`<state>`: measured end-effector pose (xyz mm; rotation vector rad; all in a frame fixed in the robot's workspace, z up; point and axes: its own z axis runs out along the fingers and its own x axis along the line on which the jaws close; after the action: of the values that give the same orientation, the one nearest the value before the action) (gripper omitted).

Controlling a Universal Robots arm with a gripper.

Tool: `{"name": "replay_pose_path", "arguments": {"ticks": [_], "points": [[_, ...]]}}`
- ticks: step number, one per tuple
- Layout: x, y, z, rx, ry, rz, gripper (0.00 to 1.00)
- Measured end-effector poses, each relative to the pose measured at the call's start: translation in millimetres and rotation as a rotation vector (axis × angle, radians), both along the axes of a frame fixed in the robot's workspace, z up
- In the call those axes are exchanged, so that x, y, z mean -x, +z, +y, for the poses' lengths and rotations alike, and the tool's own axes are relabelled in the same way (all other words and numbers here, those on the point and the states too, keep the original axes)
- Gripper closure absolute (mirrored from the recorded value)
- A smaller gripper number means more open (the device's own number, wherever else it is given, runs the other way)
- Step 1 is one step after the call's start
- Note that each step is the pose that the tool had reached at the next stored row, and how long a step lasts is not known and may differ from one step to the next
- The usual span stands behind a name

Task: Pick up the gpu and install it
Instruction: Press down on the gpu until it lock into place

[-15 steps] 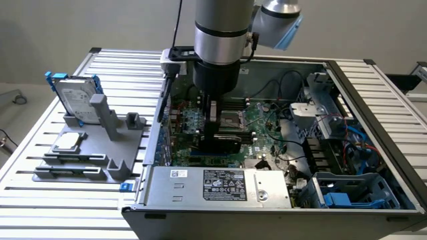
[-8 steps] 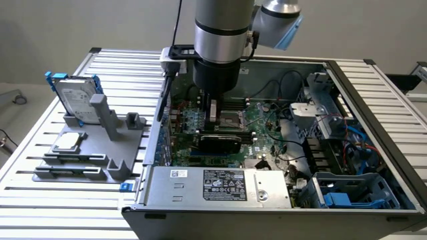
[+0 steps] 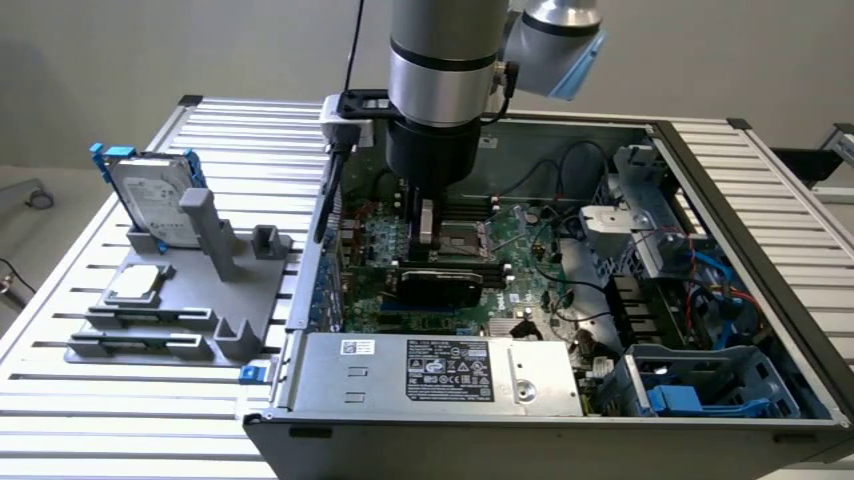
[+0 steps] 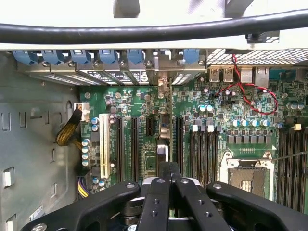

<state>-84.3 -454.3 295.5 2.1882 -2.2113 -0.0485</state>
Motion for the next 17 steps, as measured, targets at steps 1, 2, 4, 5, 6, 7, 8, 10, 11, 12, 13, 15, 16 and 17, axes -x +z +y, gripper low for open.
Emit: {"name": "replay_pose_path", "arguments": {"ticks": [1, 2, 4, 5, 6, 7, 8, 10, 11, 12, 13, 15, 16, 17], "points": [[0.0, 0.0, 0.0, 0.0000, 0.000, 0.0000, 0.89], [0.0, 0.0, 0.0, 0.0000, 0.000, 0.0000, 0.89], [0.0, 0.0, 0.0, 0.0000, 0.000, 0.0000, 0.89], [0.0, 0.0, 0.0, 0.0000, 0.000, 0.0000, 0.89], [0.0, 0.0, 0.0, 0.0000, 0.000, 0.0000, 0.89], [0.0, 0.0, 0.0, 0.0000, 0.000, 0.0000, 0.89], [0.0, 0.0, 0.0, 0.0000, 0.000, 0.0000, 0.89], [0.0, -0.3, 0.1, 0.0000, 0.000, 0.0000, 0.89], [0.3, -1.5, 1.0, 0.0003, 0.000, 0.0002, 0.89], [0.6, -3.3, 1.8, 0.0002, 0.000, 0.0002, 0.89], [0.8, -5.2, 2.7, 0.0000, 0.000, 0.0000, 0.89], [1.2, -8.7, 4.7, 0.0002, 0.000, 0.0001, 0.89], [1.3, -10.3, 5.1, -0.0001, 0.000, 0.0000, 0.89], [1.3, -11.2, 5.2, 0.0000, 0.000, 0.0000, 0.89]]}}
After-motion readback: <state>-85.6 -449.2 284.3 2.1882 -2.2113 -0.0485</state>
